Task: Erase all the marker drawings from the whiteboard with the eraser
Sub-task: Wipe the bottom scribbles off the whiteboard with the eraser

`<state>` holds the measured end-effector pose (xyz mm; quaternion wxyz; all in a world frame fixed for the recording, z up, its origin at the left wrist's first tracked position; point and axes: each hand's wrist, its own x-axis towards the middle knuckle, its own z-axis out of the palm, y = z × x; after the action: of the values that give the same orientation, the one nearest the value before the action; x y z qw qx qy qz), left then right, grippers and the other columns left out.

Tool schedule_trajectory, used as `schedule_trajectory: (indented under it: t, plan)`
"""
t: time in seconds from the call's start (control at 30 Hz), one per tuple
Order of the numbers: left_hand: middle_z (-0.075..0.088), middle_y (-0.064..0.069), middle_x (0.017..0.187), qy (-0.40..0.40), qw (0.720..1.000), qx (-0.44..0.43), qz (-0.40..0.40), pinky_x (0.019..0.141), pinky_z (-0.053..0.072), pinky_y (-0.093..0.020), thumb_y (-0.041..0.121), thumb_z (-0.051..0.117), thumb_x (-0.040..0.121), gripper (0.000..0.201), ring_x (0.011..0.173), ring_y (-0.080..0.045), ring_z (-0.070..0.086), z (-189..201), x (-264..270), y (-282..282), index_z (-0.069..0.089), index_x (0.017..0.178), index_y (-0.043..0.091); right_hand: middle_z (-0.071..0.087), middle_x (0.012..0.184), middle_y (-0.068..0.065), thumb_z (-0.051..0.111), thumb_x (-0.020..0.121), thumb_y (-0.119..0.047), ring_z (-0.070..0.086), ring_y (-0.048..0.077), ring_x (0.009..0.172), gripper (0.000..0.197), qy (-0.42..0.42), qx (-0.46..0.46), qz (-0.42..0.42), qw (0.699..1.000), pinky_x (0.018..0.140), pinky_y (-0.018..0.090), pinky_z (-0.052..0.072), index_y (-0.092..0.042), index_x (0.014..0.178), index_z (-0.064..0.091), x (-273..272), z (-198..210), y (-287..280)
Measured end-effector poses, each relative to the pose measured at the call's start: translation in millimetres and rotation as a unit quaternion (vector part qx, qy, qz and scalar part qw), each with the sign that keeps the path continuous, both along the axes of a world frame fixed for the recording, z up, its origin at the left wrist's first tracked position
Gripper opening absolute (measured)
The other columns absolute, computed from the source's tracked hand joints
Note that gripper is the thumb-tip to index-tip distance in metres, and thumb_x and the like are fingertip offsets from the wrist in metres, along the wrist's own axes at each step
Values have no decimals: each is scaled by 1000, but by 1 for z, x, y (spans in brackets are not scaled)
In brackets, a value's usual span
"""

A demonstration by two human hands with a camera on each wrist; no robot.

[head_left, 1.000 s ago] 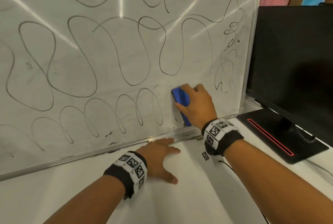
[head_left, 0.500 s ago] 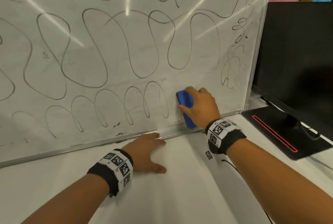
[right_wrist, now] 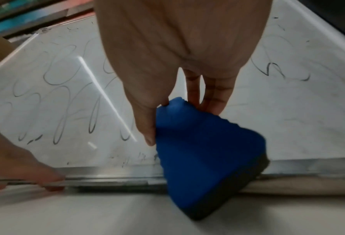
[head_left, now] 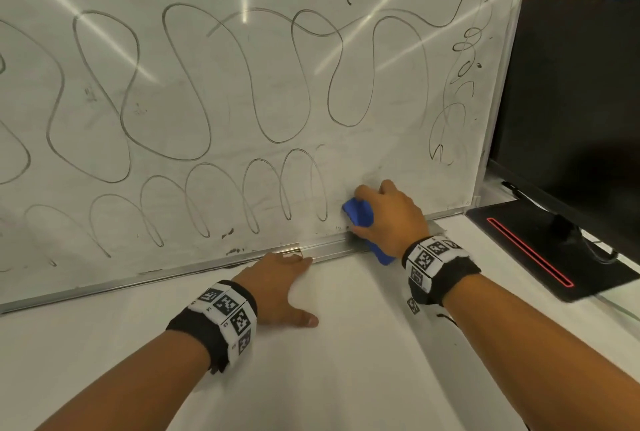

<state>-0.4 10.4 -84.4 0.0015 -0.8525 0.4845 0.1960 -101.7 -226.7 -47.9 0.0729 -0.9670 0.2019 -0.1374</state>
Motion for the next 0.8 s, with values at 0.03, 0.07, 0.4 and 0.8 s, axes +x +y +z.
schedule_trajectory:
  t: [0.03, 0.07, 0.4, 0.8]
  plan:
    - [10, 9, 167, 0, 1000, 5, -1, 124, 19, -44, 83, 61, 71, 117, 153, -18, 7, -1, 1, -1, 4, 160, 32, 41, 101, 0, 76, 81, -45, 50, 24, 81, 49, 1, -7, -2, 1000, 63, 32, 44, -31, 120, 50, 1, 1, -1]
    - [10, 8, 167, 0, 1000, 8, -2, 123, 19, -45, 84, 61, 70, 118, 153, -19, 7, -1, 2, -2, 4, 160, 32, 41, 100, 0, 75, 80, -43, 50, 24, 80, 46, 1, -15, -1, 1000, 62, 32, 44, -30, 118, 51, 2, 2, -2]
    - [2, 10, 168, 12, 1000, 6, 7, 124, 16, -47, 84, 62, 69, 120, 154, -16, 4, -5, 4, 0, 0, 159, 36, 51, 101, 1, 78, 68, -7, 46, 25, 88, 53, -7, -148, 59, 987, 69, 34, 35, -26, 113, 58, 1, -10, -18]
    - [-10, 3, 168, 29, 999, 30, 17, 123, 15, -53, 83, 63, 68, 122, 155, -19, -3, -5, 5, -4, -6, 158, 38, 57, 101, 4, 77, 60, 6, 50, 27, 90, 64, -39, -147, 104, 983, 70, 35, 37, -16, 117, 59, 22, -13, 2]
